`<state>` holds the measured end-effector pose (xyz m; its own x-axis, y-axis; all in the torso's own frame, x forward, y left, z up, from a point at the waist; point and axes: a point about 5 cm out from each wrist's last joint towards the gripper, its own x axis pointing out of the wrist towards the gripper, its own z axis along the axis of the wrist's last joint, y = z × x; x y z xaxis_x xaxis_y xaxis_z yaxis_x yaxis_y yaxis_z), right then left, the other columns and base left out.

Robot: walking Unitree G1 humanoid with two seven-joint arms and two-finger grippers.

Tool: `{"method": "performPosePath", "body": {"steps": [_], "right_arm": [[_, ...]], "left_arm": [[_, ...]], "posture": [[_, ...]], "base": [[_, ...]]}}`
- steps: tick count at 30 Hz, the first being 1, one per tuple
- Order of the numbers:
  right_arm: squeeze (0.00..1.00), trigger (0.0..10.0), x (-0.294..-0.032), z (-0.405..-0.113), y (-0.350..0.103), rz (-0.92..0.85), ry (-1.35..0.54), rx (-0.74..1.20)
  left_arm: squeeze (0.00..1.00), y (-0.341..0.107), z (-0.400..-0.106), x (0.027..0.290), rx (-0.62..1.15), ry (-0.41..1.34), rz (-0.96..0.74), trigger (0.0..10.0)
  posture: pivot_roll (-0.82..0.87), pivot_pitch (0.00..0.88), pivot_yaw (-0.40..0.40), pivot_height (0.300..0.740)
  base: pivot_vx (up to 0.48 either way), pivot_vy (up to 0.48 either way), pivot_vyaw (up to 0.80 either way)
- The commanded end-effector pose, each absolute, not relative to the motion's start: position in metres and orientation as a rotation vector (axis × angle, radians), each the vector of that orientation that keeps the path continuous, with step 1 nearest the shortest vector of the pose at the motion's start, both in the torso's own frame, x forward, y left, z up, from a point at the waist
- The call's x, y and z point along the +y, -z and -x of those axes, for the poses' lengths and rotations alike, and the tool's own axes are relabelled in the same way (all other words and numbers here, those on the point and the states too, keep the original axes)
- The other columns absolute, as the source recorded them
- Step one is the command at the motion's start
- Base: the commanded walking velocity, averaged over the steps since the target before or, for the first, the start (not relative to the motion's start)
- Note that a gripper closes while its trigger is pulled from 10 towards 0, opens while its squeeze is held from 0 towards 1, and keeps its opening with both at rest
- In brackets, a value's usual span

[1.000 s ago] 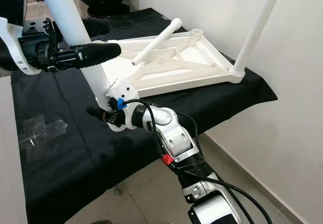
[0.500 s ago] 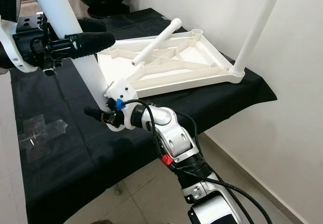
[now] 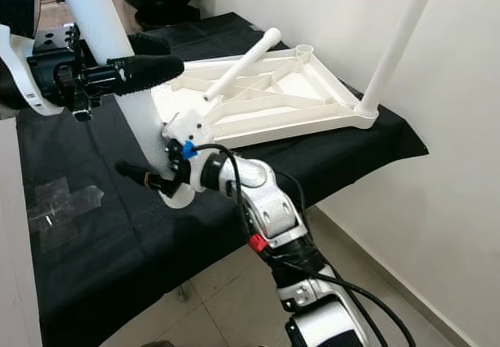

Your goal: Building children table

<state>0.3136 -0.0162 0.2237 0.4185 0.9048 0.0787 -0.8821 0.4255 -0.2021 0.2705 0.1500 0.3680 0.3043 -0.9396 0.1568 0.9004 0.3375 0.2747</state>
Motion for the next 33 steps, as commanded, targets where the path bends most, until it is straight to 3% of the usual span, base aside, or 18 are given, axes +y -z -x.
{"method": "performPosePath", "body": {"steps": [1,3,4,14,20,33], "right_arm": [[0.54,10.0,-0.004,-0.311,-0.227,0.14,-1.148,-0.203],[0.54,10.0,-0.004,-0.311,-0.227,0.14,-1.148,-0.203],[0.0,10.0,-0.001,-0.311,-0.229,0.134,-1.147,-0.202],[0.0,10.0,0.004,-0.307,-0.238,0.088,-1.17,-0.211],[0.0,10.0,0.001,-0.301,-0.249,-0.036,-1.196,-0.283],[0.0,10.0,0.0,-0.292,-0.236,-0.018,-1.24,-0.273]], "left_arm": [[0.0,-0.365,-0.268,0.143,-0.305,1.272,-0.136,0.0],[0.0,-0.365,-0.268,0.143,-0.305,1.272,-0.136,0.0],[0.0,-0.364,-0.267,0.142,-0.305,1.272,-0.135,0.0],[0.0,-0.363,-0.267,0.14,-0.306,1.28,-0.136,0.0],[0.0,-0.365,-0.267,0.14,-0.316,1.275,-0.138,0.0],[0.0,-0.37,-0.267,0.143,-0.33,1.267,-0.139,0.0]], "posture": [[0.03,0.022,-0.017,0.74],[0.03,0.022,-0.017,0.74],[0.03,0.021,-0.016,0.74],[0.02,0.025,-0.014,0.74],[0.02,0.027,-0.009,0.74],[0.02,0.029,-0.003,0.74]], "base": [[0.0,0.0,0.0],[0.0,0.0,0.0],[0.0,0.0,0.0],[0.0,0.0,0.0],[0.0,0.0,0.0],[0.0,0.0,0.0]]}}
